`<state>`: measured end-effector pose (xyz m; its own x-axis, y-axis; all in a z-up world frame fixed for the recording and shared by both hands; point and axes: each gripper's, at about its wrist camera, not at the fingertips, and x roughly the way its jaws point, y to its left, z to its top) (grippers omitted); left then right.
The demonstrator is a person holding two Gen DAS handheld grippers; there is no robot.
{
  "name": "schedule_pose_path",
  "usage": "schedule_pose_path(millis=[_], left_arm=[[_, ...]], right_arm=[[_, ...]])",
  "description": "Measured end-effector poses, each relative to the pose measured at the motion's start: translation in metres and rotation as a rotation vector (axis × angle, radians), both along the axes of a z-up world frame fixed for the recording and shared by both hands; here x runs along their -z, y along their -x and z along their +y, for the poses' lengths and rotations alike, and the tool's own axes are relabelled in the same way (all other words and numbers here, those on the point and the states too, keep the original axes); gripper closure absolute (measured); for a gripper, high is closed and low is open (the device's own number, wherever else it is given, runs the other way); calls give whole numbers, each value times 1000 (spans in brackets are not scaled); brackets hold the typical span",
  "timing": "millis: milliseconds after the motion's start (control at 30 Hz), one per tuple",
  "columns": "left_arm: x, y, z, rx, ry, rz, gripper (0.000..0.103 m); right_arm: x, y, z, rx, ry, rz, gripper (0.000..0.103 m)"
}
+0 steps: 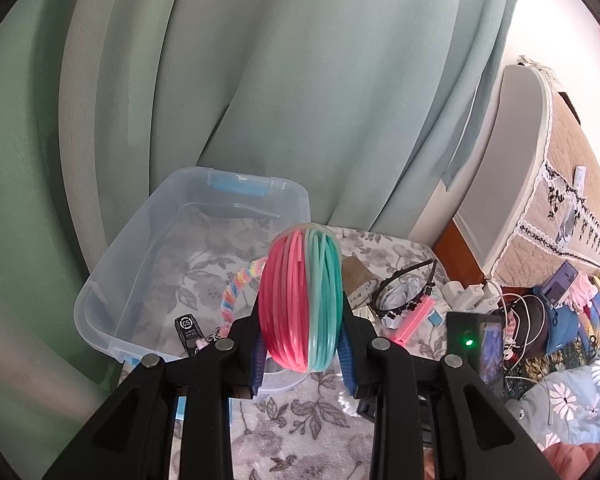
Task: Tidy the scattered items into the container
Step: 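Grasp the bag of cotton swabs with the right tool and lift it, then lower the hair ties into the box with the left tool while the right tool drops the swab bag in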
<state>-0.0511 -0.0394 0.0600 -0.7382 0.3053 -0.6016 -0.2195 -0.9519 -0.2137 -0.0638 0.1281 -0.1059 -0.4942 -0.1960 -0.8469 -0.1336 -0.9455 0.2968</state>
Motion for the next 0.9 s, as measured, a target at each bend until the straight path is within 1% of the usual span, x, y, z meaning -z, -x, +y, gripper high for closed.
schedule_pose_path(millis=[100, 133, 233, 300, 333, 367, 433, 533, 567, 667, 767, 900], left_arm=[[-3, -1, -3, -6, -2, 11, 72], [-4, -1, -4, -9, -4, 14, 72], [-6, -1, -10, -21, -9, 20, 72], [-7, 0, -14, -30, -13, 21, 72], [-7, 0, -16, -35, -15, 22, 72], [-8, 0, -18, -40, -16, 24, 72], [-9, 1, -23, -52, -21, 26, 72], [-10, 1, -31, -69, -24, 30, 72], [-10, 1, -33, -75, -26, 32, 72], [-11, 3, -42, -99, -26, 33, 71], [-10, 5, -51, -128, -30, 31, 71], [-6, 10, -62, -158, -35, 19, 71]], right_arm=[[-29, -5, 10, 25, 8, 73, 48], [-49, 9, 17, 29, 8, 99, 48], [-82, 14, 0, 25, 14, 180, 48], [-107, 12, -21, 13, 10, 239, 48], [-121, 9, -18, 2, 9, 268, 48], [-122, 22, -20, -10, 9, 294, 48], [-141, 17, -31, -33, 6, 341, 48], [-158, 18, -44, -76, 8, 393, 48], [-156, 26, -46, -91, 10, 405, 48], [-166, 28, -58, -133, 14, 430, 48], [-171, 30, -71, -172, 14, 440, 48], [-170, 33, -85, -215, 13, 434, 48]])
